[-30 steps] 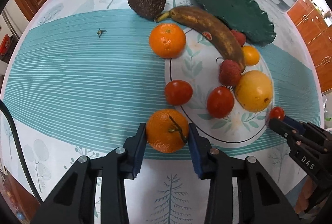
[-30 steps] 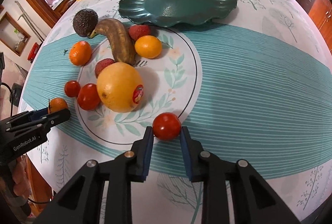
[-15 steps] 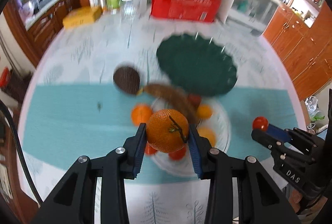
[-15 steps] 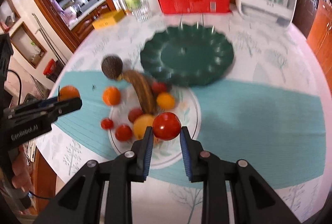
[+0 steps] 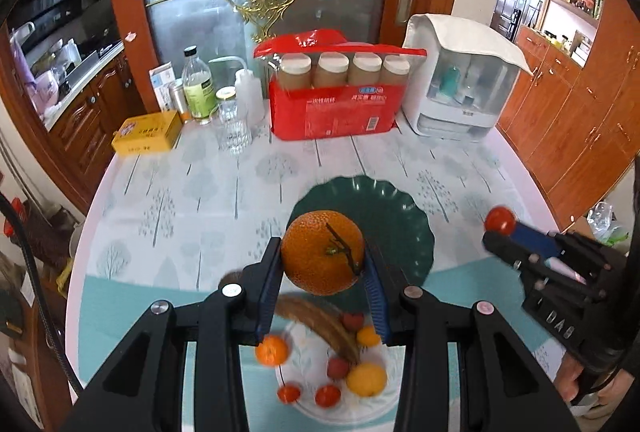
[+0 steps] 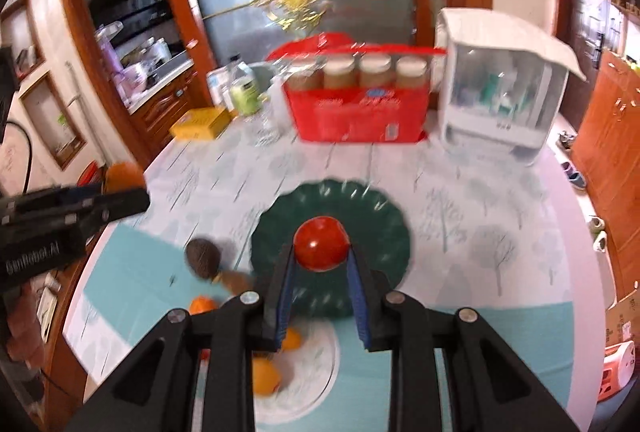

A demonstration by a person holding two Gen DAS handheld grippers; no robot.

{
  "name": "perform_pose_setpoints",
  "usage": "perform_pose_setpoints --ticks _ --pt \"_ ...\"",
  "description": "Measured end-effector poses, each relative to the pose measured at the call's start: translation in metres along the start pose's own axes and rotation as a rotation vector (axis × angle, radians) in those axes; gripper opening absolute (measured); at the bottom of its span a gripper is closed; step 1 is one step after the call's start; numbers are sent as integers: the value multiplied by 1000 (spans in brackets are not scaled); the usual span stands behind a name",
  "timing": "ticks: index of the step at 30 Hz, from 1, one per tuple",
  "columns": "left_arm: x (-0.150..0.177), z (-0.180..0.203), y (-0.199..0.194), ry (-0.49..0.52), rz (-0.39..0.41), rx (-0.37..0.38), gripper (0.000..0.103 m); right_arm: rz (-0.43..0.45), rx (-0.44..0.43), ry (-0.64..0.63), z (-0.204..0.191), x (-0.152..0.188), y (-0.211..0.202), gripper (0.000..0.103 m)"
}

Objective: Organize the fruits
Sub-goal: 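Carry the orange and tomato over the green plate with both tools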

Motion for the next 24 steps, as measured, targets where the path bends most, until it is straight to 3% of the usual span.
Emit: perform_pose_setpoints --ticks 5,9,17,24 --pt "-22 2 30 33 -18 -14 37 6 18 17 8 -28 14 26" --pt "-25 3 73 24 -77 6 37 -70 24 13 11 -31 53 26" --pt "1 12 177 36 -252 39 37 -274 57 31 17 11 142 26" --pt "30 16 236 61 -364 52 37 -367 69 59 19 42 184 26"
Point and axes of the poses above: each gripper's, at about its wrist camera, not at the fingertips, and y roughly the way its jaws point, z to its right, x to its underside, the point moved 7 cm from there along y, roughly the way its jaws point, and after that the axes turned 3 degrees about -z, right-handed, at the moved point
